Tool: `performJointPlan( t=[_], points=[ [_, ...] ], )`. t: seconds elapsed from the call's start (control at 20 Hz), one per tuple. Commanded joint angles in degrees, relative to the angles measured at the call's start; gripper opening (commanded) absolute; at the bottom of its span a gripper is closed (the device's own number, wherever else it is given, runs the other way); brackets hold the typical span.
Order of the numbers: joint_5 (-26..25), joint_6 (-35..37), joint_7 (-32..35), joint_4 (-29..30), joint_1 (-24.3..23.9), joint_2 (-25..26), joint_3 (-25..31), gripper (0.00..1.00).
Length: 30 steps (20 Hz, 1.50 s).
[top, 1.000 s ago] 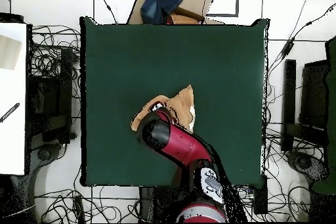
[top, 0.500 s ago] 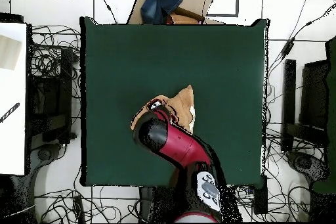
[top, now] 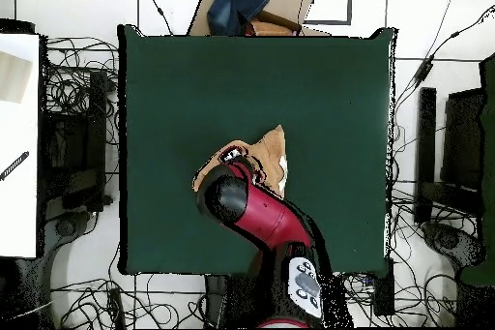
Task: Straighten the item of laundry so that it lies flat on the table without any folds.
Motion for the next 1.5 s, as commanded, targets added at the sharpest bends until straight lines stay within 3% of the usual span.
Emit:
performJointPlan(
  t=[0.05, 0.8, 1.5],
  points=[
    [4.06, 1.50, 14.10, 0.79, 1.99, 1.41, -0.57, 1.00],
    [6.55, -6.44, 17.69, 2.58, 3.72, 4.89, 2.95, 1.00],
    [9.69, -4.06, 16.53, 2.89, 7.45, 4.09, 0.68, 1.00]
  ],
)
